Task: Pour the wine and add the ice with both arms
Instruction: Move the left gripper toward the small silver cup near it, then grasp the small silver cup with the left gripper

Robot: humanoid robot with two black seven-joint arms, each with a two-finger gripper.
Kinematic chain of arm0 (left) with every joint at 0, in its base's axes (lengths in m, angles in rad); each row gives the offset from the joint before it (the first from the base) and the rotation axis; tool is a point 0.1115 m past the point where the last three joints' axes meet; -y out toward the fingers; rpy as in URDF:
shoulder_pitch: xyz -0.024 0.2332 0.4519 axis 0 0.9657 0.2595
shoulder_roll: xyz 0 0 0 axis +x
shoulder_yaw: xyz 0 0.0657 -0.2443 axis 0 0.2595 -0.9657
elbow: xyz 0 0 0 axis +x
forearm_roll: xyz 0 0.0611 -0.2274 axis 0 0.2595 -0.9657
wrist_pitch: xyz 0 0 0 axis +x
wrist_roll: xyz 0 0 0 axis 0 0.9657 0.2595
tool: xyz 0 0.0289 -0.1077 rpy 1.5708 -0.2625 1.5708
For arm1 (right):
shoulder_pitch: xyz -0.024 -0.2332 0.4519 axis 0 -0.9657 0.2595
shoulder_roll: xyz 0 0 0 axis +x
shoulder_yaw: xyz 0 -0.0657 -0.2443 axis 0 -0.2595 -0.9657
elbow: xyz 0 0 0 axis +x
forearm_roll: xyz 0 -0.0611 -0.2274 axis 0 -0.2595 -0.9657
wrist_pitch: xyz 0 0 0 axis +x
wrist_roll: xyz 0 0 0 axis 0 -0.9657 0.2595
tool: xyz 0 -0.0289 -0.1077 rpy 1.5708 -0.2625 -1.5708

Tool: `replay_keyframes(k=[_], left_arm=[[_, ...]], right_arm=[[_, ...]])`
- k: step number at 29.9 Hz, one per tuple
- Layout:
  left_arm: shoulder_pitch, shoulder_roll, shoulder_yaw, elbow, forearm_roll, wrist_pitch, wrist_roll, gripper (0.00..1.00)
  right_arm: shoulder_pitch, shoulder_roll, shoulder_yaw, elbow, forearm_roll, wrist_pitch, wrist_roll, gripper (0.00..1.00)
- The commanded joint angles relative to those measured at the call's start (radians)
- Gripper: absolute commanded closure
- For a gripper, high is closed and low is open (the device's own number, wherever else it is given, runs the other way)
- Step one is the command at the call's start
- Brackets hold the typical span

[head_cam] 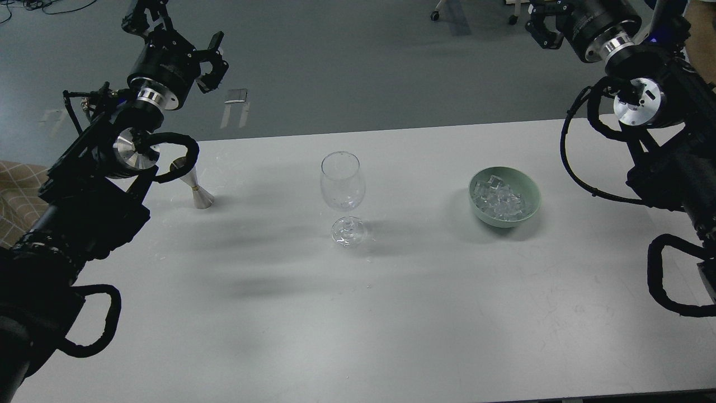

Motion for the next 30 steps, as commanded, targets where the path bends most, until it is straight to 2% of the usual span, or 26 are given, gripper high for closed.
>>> replay_keyframes(k=[1, 4, 5, 8, 13, 15, 16, 18, 20, 21, 24, 25, 26, 27, 28, 30], left_arm=[[0.032, 0.007, -0.018, -0.061, -0.074, 0.0, 0.007, 0.02], [0.052, 0.011, -0.034, -0.108, -0.113, 0.003, 0.011, 0.02], [0.067, 0.022, -0.036, -0.155, -0.12, 0.009, 0.025, 0.02], [0.18, 0.083, -0.051, -0.324, -0.122, 0.048, 0.054, 0.02], [0.343, 0.165, -0.073, -0.53, -0.128, 0.092, 0.062, 0.03], [0.427, 0.233, -0.09, -0.64, -0.181, 0.116, 0.076, 0.04], [0.428, 0.234, -0.09, -0.641, -0.182, 0.116, 0.076, 0.04], [0.515, 0.299, -0.1, -0.775, -0.203, 0.147, 0.131, 0.05], [0.593, 0.32, -0.14, -0.852, -0.206, 0.168, 0.148, 0.06], [0.646, 0.314, -0.178, -0.877, -0.206, 0.177, 0.148, 0.07], [0.707, 0.294, -0.234, -0.883, -0.209, 0.194, 0.148, 0.1], [0.731, 0.26, -0.266, -0.88, -0.212, 0.222, 0.146, 0.13], [0.75, 0.217, -0.3, -0.875, -0.217, 0.283, 0.145, 0.18], [0.759, 0.196, -0.32, -0.872, -0.217, 0.326, 0.148, 0.19], [0.767, 0.157, -0.356, -0.866, -0.217, 0.422, 0.152, 0.19], [0.768, 0.119, -0.389, -0.863, -0.215, 0.512, 0.154, 0.19]], right_arm=[[-0.006, 0.001, 0.0, 0.001, -0.001, 0.0, 0.001, 0.0], [-0.006, 0.001, 0.0, 0.001, 0.0, 0.0, 0.001, 0.0], [-0.008, 0.001, 0.0, 0.001, 0.0, 0.0, 0.001, 0.0], [-0.012, 0.001, 0.0, 0.001, 0.0, -0.002, 0.001, 0.0], [-0.011, 0.001, 0.0, -0.001, -0.001, -0.002, 0.002, 0.0], [-0.014, -0.001, -0.001, 0.001, -0.001, -0.005, 0.002, 0.0], [-0.014, -0.001, -0.001, 0.001, -0.001, -0.005, 0.002, 0.0], [-0.02, -0.005, -0.001, 0.001, -0.001, -0.029, 0.002, 0.0], [-0.025, -0.007, -0.001, -0.001, 0.0, -0.046, 0.001, 0.0], [-0.023, -0.008, 0.0, -0.001, -0.001, -0.05, -0.001, 0.0], [-0.02, -0.016, -0.001, -0.001, -0.001, -0.051, -0.002, 0.0], [-0.017, -0.021, -0.003, -0.001, -0.001, -0.051, -0.002, 0.0], [-0.012, -0.022, -0.003, -0.001, -0.001, -0.051, -0.004, 0.0], [-0.011, -0.024, -0.003, -0.001, -0.001, -0.051, -0.004, 0.0], [-0.009, -0.025, -0.003, -0.001, -0.001, -0.051, -0.005, 0.0], [-0.008, -0.031, -0.003, -0.001, -0.001, -0.051, -0.005, 0.0]])
